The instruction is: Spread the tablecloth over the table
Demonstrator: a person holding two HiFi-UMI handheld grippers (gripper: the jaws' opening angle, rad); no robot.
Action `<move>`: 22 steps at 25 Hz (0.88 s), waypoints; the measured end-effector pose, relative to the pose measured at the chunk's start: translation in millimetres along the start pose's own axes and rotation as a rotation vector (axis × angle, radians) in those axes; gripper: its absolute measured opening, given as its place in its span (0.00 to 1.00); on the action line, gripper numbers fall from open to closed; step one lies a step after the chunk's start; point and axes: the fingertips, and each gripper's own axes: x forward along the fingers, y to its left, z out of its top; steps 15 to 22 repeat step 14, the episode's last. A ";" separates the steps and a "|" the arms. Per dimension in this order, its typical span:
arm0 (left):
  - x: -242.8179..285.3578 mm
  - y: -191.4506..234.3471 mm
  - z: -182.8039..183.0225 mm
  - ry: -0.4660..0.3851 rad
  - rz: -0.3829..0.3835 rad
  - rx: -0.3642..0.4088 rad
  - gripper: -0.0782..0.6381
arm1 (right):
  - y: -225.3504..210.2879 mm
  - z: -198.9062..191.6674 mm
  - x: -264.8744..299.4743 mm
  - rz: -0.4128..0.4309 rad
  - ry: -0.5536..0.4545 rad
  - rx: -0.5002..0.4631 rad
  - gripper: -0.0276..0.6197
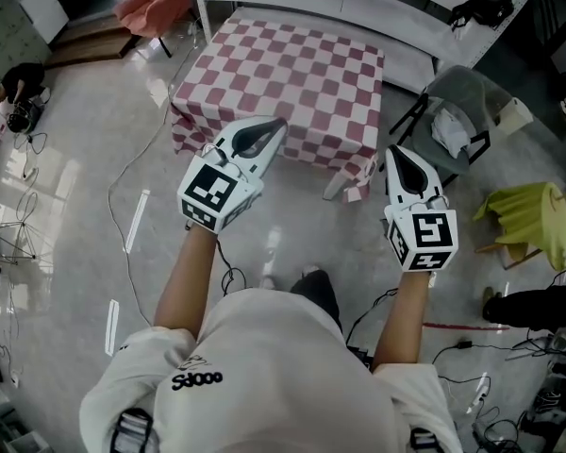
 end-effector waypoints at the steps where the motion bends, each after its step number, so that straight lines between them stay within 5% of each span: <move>1: 0.6 -0.2 -2.1 0.002 -0.001 -0.002 0.15 | -0.5 -2.8 0.4 -0.002 0.005 0.002 0.08; 22: 7.7 -0.2 -14.7 0.027 -0.013 -0.003 0.15 | 2.4 -15.9 8.1 0.004 0.028 0.005 0.08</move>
